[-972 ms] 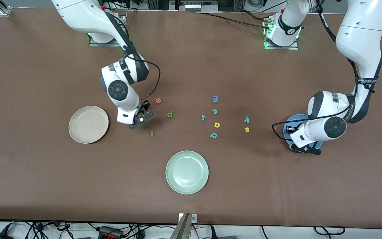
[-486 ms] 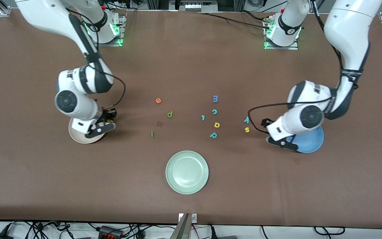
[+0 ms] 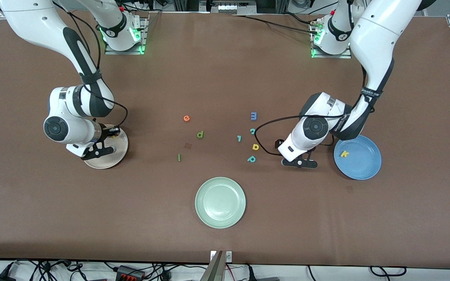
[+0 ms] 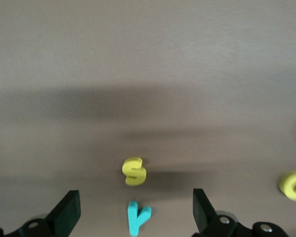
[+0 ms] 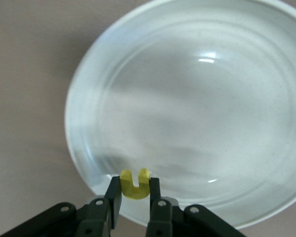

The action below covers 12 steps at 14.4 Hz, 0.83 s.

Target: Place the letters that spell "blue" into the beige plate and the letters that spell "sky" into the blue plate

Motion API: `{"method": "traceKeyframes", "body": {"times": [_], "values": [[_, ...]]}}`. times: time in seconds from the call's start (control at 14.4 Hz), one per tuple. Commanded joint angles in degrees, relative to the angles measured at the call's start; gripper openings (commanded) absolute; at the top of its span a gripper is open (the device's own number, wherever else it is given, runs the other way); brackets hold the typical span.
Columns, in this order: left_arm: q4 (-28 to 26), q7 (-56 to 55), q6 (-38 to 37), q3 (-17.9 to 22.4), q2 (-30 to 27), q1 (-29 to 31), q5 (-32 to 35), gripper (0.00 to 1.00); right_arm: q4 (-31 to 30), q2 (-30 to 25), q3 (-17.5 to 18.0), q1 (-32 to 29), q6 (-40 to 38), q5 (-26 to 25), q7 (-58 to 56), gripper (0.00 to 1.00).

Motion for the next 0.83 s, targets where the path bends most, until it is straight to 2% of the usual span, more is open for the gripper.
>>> {"method": "traceKeyframes", "body": {"times": [0.0, 0.07, 0.28, 0.49, 0.62, 0.69, 0.76], "values": [[0.53, -3.1, 1.43, 0.05, 0.83, 0.24, 1.77, 1.0, 1.15, -0.76, 0.7, -0.4, -0.27, -0.76, 0.98, 1.0], [0.53, -3.1, 1.52, 0.05, 1.01, 0.33, 1.95, 0.97, 2.29, -1.46, 0.79, 0.04, -1.41, -0.85, 2.2, 1.0], [0.53, -3.1, 1.96, 0.05, 1.71, 0.33, 2.3, 0.7, 6.86, -1.73, 1.32, 3.71, -8.52, -0.07, 8.6, 1.0], [0.44, -3.1, 1.96, 0.05, 1.8, 0.33, 2.3, 0.45, 6.87, -2.53, 1.49, 9.08, -8.19, 1.86, 12.93, 1.0], [0.53, -3.1, 1.96, -0.03, 2.15, 0.33, 2.3, 0.42, 6.87, -2.44, 1.49, 11.63, -7.66, 7.04, 13.55, 1.0], [0.44, -3.27, 2.05, -0.03, 2.5, 0.33, 2.3, 0.4, 6.35, -2.44, 1.49, 13.64, -6.35, 7.23, 13.55, 1.0], [0.44, -3.27, 2.05, 0.05, 2.68, 0.33, 2.3, 0.33, 5.82, -2.26, 1.49, 15.75, -5.21, 7.41, 13.64, 1.0]]}}
